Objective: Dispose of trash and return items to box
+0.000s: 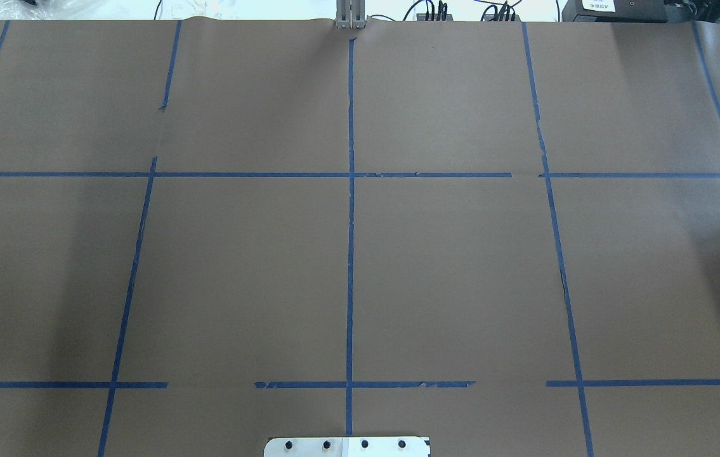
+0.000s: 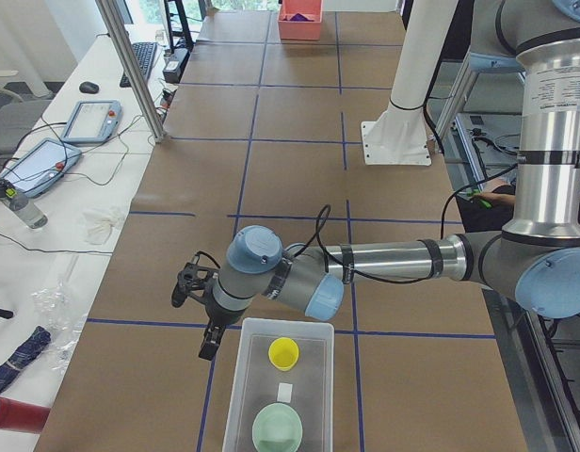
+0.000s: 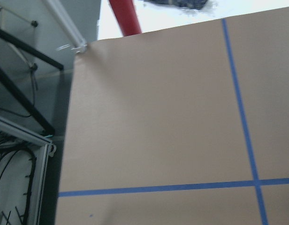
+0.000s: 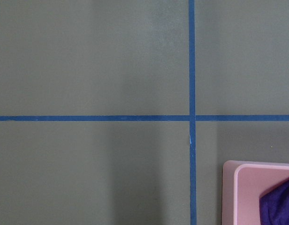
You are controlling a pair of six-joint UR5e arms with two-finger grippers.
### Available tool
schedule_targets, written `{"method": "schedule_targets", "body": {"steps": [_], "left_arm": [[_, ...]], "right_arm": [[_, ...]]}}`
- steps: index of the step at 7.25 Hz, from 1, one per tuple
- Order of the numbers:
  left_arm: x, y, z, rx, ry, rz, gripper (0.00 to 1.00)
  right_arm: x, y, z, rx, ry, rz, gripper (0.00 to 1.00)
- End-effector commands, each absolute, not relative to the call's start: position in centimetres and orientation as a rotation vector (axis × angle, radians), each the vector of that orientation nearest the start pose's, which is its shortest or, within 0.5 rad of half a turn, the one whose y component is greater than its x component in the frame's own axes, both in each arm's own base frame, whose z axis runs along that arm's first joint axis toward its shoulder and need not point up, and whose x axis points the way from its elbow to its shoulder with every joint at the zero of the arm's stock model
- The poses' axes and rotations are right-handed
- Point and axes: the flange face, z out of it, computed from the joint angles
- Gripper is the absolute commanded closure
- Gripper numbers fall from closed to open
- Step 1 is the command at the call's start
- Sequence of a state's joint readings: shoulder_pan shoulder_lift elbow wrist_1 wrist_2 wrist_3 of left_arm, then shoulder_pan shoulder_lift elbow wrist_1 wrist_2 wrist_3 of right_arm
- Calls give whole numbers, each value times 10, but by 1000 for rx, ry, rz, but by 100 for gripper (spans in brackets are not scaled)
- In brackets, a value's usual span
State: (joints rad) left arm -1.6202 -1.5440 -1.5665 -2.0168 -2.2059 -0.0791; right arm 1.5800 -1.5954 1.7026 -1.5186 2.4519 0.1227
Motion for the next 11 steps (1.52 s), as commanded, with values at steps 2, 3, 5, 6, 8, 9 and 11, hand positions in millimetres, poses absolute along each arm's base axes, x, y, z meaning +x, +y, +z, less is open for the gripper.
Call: {"method": "schedule_targets", "body": {"steps": [2, 3, 5, 6, 8, 9, 11], "left_arm": [[-73, -493, 584, 214, 690, 14, 0], [-74, -487, 597, 181, 692, 1, 0], [-67, -481, 623, 116, 778, -15, 0], [-64, -480, 631, 97, 822, -18, 0], [-64, -483, 633, 94, 820, -19, 0], [-64, -487, 633, 93, 811, -20, 0], [-65, -508, 611, 131, 802, -6, 0]], "right_arm": [[61, -487, 593, 96, -885, 54, 0], [61, -487, 593, 96, -885, 54, 0], [60, -484, 597, 86, -893, 58, 0], [60, -482, 603, 73, -892, 64, 0], [60, -476, 610, 57, -893, 72, 0], [60, -475, 612, 54, -893, 73, 0], [60, -471, 614, 46, -908, 77, 0]]}}
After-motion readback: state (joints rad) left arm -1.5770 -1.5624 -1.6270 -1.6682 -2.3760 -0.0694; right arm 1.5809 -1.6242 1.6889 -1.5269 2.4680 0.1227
